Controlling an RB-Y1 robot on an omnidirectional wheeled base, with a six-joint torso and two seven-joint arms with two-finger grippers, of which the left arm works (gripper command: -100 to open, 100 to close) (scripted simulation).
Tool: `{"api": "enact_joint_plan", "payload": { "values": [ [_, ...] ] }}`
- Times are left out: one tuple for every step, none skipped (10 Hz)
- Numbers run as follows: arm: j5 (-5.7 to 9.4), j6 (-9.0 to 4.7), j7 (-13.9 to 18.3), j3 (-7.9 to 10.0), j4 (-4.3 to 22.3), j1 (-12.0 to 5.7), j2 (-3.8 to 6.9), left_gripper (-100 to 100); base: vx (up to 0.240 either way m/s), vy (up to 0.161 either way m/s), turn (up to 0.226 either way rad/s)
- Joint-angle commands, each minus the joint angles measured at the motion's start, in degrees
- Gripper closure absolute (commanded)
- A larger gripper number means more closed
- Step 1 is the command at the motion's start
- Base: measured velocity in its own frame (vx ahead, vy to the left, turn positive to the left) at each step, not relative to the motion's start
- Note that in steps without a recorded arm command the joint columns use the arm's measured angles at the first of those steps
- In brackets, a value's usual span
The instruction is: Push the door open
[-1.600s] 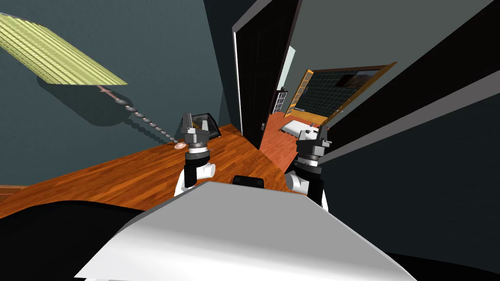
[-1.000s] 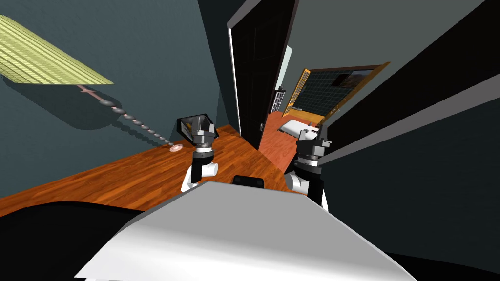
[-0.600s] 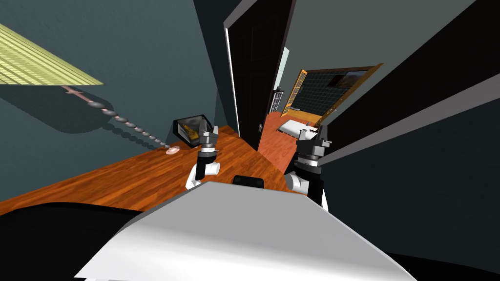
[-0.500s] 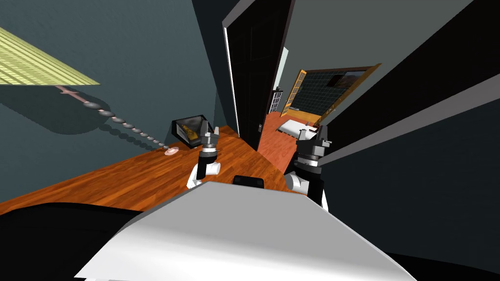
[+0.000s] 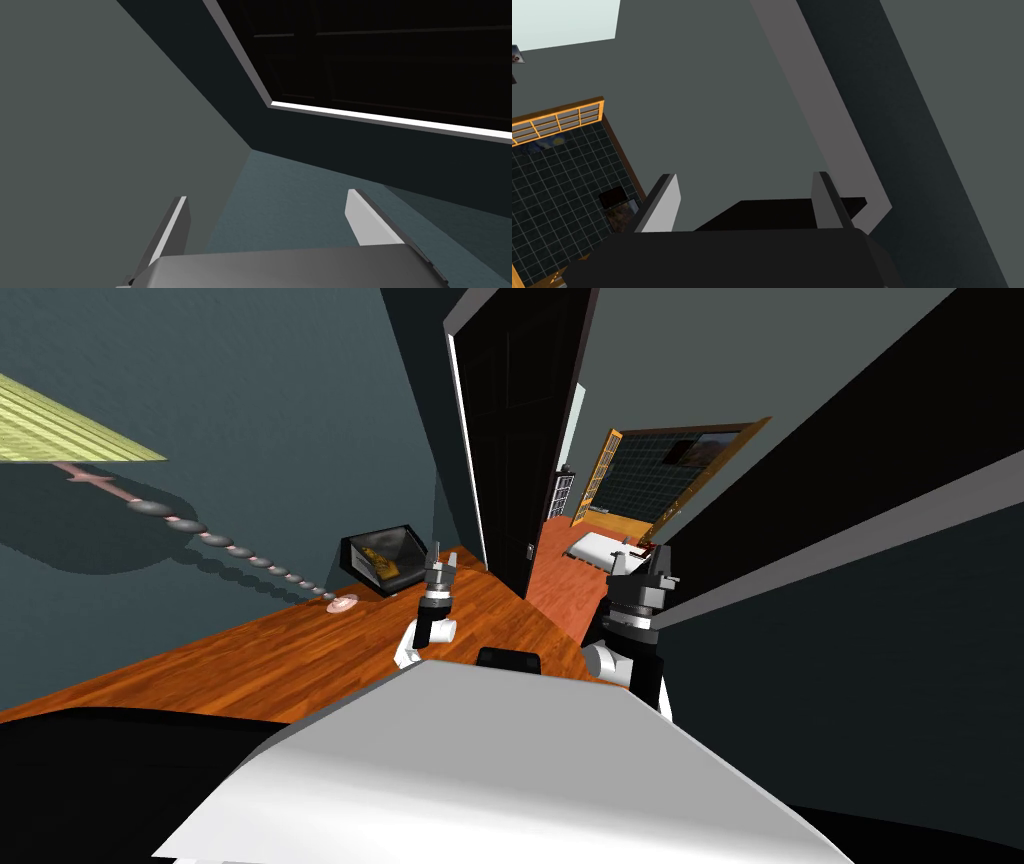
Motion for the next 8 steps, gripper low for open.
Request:
{"api": "enact_joint_plan", "payload": {
  "values": [
    [-0.07, -0.78, -0.09, -0.66, 2.50, -0.69, 0.21, -100, 0.080, 0.010, -0.096],
    [-0.03, -1.20, -0.07, -0.91, 4.34, -1.39, 0.48, -100, 0.086, 0.012, -0.079],
    [0.00, -1.62, -0.05, -1.16, 6.20, -2.11, 0.74, -100, 0.095, 0.013, -0.070],
    [0.04, -2.08, -0.02, -1.44, 7.57, -2.88, 0.98, -100, 0.093, 0.024, -0.085],
    [0.04, -2.08, -0.02, -1.44, 8.23, -2.88, 0.98, -100, 0.064, 0.019, -0.040],
    [0.08, -2.54, 0.01, -1.72, 10.26, -3.66, 1.21, -100, 0.054, 0.004, -0.054],
    [0.12, -2.99, 0.03, -1.99, 11.66, -4.44, 1.45, -100, 0.072, 0.008, -0.083],
    [0.16, -3.45, 0.06, -2.27, 13.65, -5.22, 1.68, -100, 0.093, 0.013, -0.107]
  ]
}}
